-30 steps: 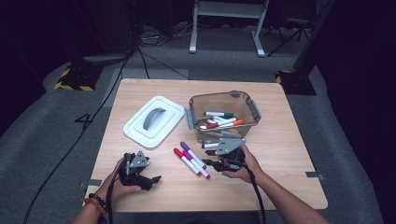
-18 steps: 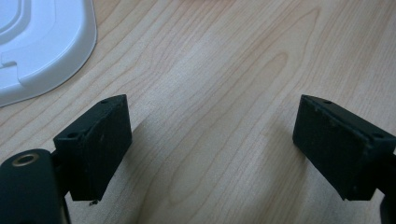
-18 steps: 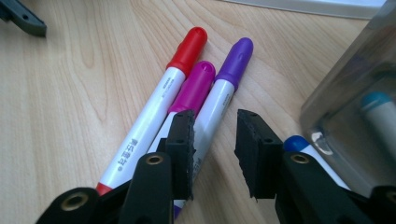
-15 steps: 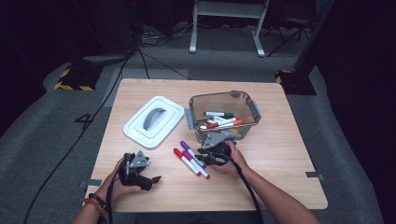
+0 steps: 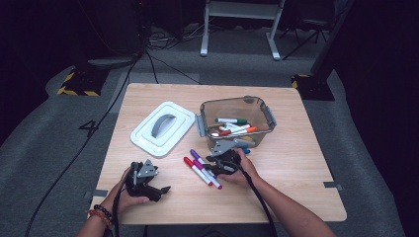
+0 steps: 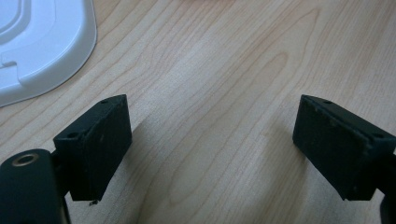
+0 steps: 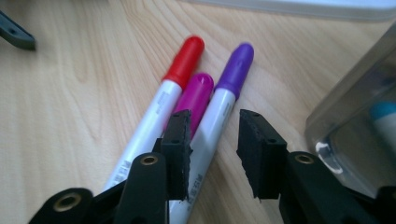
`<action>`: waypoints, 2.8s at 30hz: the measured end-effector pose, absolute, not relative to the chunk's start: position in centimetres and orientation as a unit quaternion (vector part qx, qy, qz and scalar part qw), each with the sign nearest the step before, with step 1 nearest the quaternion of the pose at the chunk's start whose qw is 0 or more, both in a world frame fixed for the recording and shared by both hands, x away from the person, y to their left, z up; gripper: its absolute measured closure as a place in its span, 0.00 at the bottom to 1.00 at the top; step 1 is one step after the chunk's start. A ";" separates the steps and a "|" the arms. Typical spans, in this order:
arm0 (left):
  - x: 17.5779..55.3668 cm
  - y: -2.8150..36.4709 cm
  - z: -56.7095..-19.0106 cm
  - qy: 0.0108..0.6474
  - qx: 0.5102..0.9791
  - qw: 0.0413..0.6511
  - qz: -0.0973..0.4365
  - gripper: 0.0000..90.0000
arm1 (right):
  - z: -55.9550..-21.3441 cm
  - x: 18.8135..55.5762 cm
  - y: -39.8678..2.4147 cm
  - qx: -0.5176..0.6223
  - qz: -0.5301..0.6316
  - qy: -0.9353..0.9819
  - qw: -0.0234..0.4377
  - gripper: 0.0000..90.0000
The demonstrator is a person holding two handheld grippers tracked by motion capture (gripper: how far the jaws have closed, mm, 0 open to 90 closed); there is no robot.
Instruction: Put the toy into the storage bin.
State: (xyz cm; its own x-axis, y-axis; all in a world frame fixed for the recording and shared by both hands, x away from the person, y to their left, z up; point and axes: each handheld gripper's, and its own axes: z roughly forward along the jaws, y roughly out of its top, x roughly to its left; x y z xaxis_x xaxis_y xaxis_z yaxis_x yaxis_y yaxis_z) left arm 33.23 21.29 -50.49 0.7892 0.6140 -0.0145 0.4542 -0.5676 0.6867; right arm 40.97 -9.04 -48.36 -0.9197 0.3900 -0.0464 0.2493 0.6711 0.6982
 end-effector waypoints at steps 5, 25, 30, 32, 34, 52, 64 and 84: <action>33.2 21.3 -50.5 0.304 0.878 0.351 0.114 0.13 | -48.9 41.4 -9.7 0.182 0.345 0.916 0.092 0.84; 33.2 21.0 -50.5 0.308 0.878 0.349 0.115 0.13 | -48.3 38.0 -21.6 0.198 0.316 0.923 0.091 0.78; 33.3 20.7 -50.5 0.312 0.876 0.349 0.116 0.12 | -48.0 38.2 -21.4 0.194 0.337 0.917 0.090 0.64; 33.3 20.6 -50.5 0.312 0.876 0.349 0.116 0.12 | -48.0 38.6 -20.6 0.187 0.340 0.917 0.089 0.60; 33.3 20.6 -50.5 0.312 0.876 0.349 0.116 0.12 | -48.1 39.0 -19.7 0.187 0.339 0.918 0.085 0.59; 33.4 20.6 -50.5 0.311 0.876 0.349 0.115 0.12 | -48.7 40.1 -18.6 0.188 0.348 0.915 0.077 0.83; 33.4 20.6 -50.5 0.311 0.876 0.349 0.115 0.12 | -44.5 38.7 -22.2 0.192 0.427 0.878 0.099 0.83; 33.4 20.6 -50.5 0.311 0.876 0.349 0.115 0.12 | -34.7 40.1 -25.8 0.187 0.488 0.833 0.181 0.83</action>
